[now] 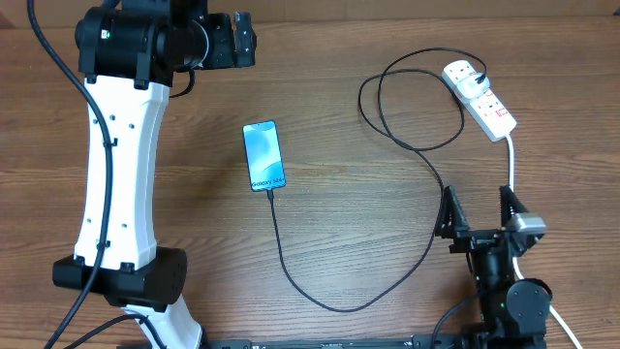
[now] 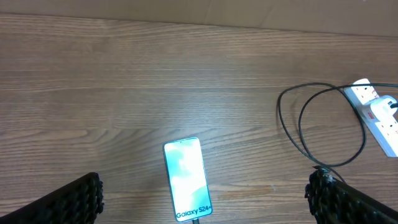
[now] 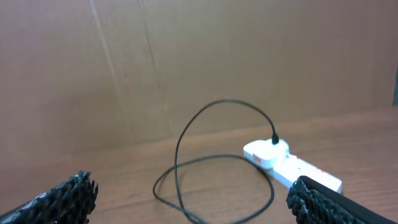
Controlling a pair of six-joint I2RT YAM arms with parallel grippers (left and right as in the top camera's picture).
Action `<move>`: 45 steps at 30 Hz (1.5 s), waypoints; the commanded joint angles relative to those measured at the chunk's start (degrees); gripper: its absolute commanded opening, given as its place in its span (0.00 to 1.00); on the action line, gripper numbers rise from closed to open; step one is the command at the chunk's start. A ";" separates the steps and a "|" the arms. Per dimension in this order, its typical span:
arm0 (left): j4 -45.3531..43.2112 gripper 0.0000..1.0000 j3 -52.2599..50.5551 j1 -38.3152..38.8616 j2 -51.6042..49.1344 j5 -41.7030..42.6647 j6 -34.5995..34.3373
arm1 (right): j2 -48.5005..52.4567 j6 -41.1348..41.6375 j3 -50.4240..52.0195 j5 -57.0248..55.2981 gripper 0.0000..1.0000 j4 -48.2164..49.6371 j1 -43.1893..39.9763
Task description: Plug charger to phone and switch on socket
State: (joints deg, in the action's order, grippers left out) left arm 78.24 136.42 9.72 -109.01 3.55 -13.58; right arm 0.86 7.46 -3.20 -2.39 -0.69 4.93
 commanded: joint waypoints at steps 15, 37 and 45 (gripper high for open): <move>-0.04 1.00 0.57 -0.31 0.66 -0.79 -0.15 | -0.70 -0.07 2.75 2.47 1.00 -4.04 0.57; -0.04 1.00 0.57 -0.31 0.66 -0.79 -0.15 | -0.70 -0.07 2.75 2.49 1.00 -4.04 0.57; 0.63 1.00 -2.36 -0.46 4.87 -8.46 2.60 | -0.70 -0.07 2.75 2.47 1.00 -4.07 0.59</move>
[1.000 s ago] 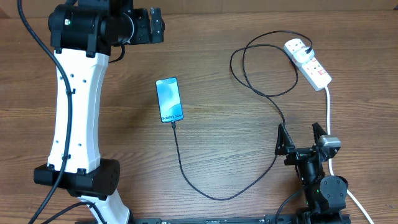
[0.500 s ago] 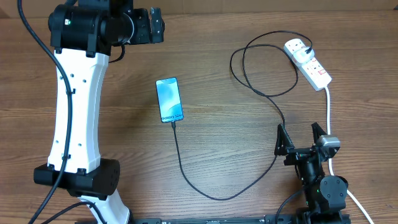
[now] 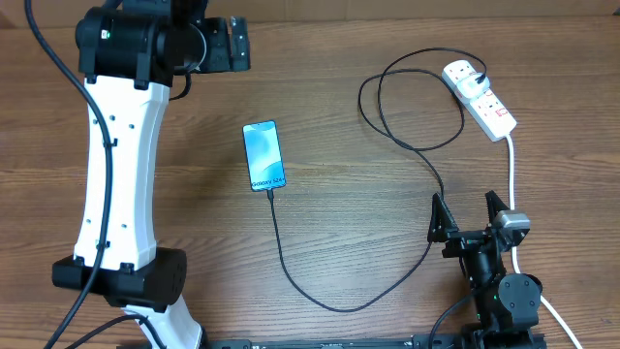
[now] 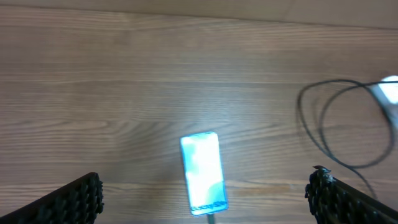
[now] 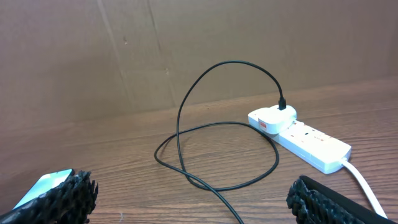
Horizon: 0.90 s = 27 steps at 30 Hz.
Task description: Plug charger to phone and switch on socket
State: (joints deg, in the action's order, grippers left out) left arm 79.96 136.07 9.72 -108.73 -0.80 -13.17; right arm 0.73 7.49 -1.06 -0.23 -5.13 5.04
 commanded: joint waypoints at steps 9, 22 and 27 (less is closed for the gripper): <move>-36.79 1.00 -44.68 -4.15 32.37 6.80 11.45 | -0.57 -0.09 0.61 0.31 1.00 0.37 0.46; -71.23 1.00 -96.94 -7.82 68.48 9.38 18.80 | -0.57 -0.09 0.61 0.31 1.00 0.37 0.46; -78.44 1.00 -112.45 -7.82 80.87 9.18 22.73 | -0.57 -0.09 0.61 0.31 1.00 0.37 0.46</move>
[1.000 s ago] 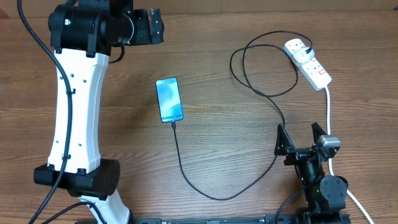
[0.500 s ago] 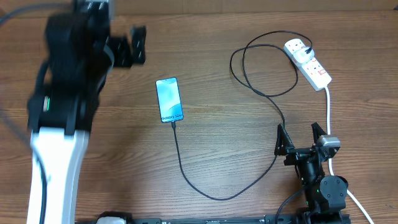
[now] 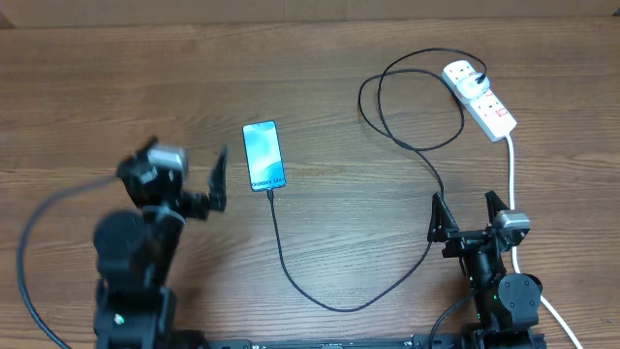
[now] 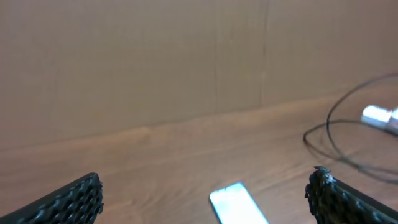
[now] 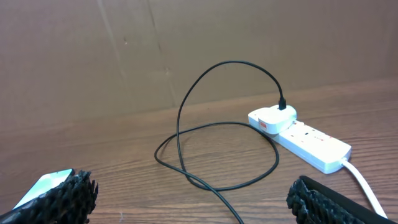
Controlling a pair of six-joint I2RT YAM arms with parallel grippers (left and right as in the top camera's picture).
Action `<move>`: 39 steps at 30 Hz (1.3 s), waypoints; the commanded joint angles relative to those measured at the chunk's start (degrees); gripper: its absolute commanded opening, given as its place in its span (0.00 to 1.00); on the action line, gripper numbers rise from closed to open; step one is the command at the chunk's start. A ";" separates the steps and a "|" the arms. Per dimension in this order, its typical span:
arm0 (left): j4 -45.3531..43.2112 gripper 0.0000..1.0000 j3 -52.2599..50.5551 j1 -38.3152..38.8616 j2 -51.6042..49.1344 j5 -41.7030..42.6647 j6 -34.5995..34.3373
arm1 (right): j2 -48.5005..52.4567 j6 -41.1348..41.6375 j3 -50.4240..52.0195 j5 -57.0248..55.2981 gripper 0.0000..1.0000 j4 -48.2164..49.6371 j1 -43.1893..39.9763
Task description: Plug charger to phone and switch on socket
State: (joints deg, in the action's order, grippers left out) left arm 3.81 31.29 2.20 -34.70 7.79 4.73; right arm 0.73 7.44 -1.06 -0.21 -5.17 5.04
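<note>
The lit phone (image 3: 263, 155) lies flat at mid table, and its edge shows in the left wrist view (image 4: 239, 204). A black cable (image 3: 291, 271) runs from the phone's near end in a long loop to the white charger plug (image 3: 463, 74). The plug sits in the white power strip (image 3: 487, 105) at the far right, also seen as the strip (image 5: 314, 143) with the plug (image 5: 272, 117). The socket switch's state cannot be made out. My left gripper (image 3: 184, 157) is open, low, left of the phone, holding nothing. My right gripper (image 3: 467, 213) is open near the front right, empty.
A brown cardboard wall (image 5: 186, 50) stands along the table's far edge. The strip's white lead (image 3: 511, 165) runs down to the right arm's base. Coils of the cable (image 3: 412, 107) lie left of the strip.
The left arm was stretched high over the far left of the table. It is now folded back low at the near left, and its camera faces the wall. The right arm is unchanged.
At first the left arm reached high over the far left, looking down on the phone, and the right gripper stood near the front right. Then the right gripper had shifted slightly left. Now the left arm is folded back; the phone, cable and strip have stayed put.
</note>
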 commanded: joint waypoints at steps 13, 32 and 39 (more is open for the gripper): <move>-2.62 1.00 -28.50 -0.31 30.32 -0.98 10.34 | -0.57 -0.04 0.61 0.28 1.00 0.42 0.46; 0.13 1.00 -31.01 -0.31 34.45 -1.57 10.51 | -0.57 -0.04 0.61 0.28 1.00 0.42 0.46; 0.13 1.00 -31.01 -0.31 34.45 -1.57 10.51 | -0.57 -0.04 0.61 0.28 1.00 0.42 0.46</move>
